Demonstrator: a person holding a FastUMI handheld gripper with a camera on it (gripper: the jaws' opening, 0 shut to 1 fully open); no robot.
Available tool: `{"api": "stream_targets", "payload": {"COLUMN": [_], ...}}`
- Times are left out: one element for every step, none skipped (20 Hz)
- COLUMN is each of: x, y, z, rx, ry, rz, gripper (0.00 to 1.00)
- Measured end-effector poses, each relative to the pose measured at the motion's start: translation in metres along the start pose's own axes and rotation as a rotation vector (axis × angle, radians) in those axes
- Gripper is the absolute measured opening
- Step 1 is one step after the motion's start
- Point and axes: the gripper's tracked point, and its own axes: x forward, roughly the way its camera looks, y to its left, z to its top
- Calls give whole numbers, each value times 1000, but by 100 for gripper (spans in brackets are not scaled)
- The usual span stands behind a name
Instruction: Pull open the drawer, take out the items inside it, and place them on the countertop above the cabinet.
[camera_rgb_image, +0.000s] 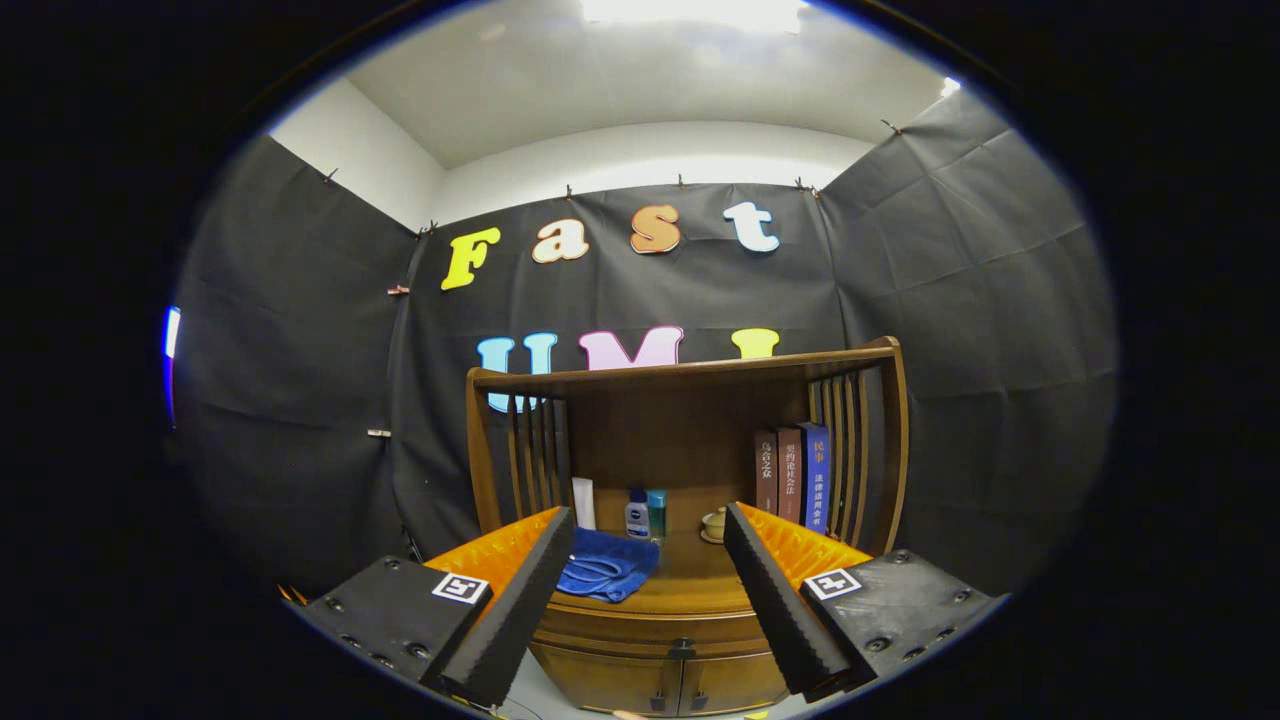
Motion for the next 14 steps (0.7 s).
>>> {"api": "stream_targets", "payload": {"x": [2, 6, 9, 13, 17, 22, 27, 33, 37, 42, 46, 51, 55, 60], "y": [1, 0, -1, -3, -4, -4, -5, -6, -8, -9, -11, -12, -13, -14], "z": [-3, -8, -13, -19, -24, -33, -42, -55, -69, -83, -96, -108, -120, -133], "rx": [-1, -4, -7, -8, -11, -13, -15, -17, -19, -23, -29, -33, -31, -25], "ry": [2, 8, 17, 25, 31, 37, 44, 57, 71, 85, 100, 105, 112, 124], "rz": [4, 3, 0, -3, -7, -8, -10, -13, -14, -15, -20, -24, -26, -30], "gripper": [99, 99, 99, 99, 99, 99, 99, 99, 99, 99, 99, 99, 99, 99]}}
